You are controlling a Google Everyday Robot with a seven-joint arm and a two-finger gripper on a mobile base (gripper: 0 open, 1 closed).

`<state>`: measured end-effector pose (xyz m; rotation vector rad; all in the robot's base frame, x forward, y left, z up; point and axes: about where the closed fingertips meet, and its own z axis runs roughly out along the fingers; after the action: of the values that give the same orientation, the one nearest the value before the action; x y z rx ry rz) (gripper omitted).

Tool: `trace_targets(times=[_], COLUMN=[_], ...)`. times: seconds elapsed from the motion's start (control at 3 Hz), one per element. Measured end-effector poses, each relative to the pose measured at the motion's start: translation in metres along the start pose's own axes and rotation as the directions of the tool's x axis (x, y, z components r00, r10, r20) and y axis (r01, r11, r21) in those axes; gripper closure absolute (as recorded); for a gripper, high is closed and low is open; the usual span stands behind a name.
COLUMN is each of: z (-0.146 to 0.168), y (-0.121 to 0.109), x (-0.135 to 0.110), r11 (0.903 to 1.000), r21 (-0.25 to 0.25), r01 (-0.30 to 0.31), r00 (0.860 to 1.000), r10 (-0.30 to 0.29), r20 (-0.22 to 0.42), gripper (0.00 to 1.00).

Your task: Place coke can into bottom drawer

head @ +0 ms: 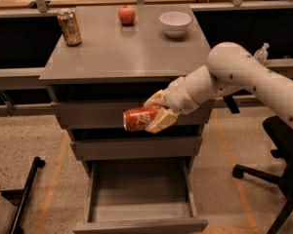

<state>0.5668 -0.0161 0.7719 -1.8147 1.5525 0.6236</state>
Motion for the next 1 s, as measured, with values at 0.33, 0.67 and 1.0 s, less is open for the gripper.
trace_targets(times=[0.33, 0.67, 1.0], z=[0.028, 0.028, 0.051], y=[0.013, 0.013, 0.022], x=[0.038, 0.038, 0.053], r11=[0.9970, 0.9971, 0.9973], r21=[0.040, 0.039, 0.004], r01=[-0.066, -0.065, -0.073], r00=[0.994, 0.994, 0.993], r10=[0.062, 0.062, 0.072], r20=[0.086, 0.086, 0.096], gripper=[1.00, 1.00, 1.00])
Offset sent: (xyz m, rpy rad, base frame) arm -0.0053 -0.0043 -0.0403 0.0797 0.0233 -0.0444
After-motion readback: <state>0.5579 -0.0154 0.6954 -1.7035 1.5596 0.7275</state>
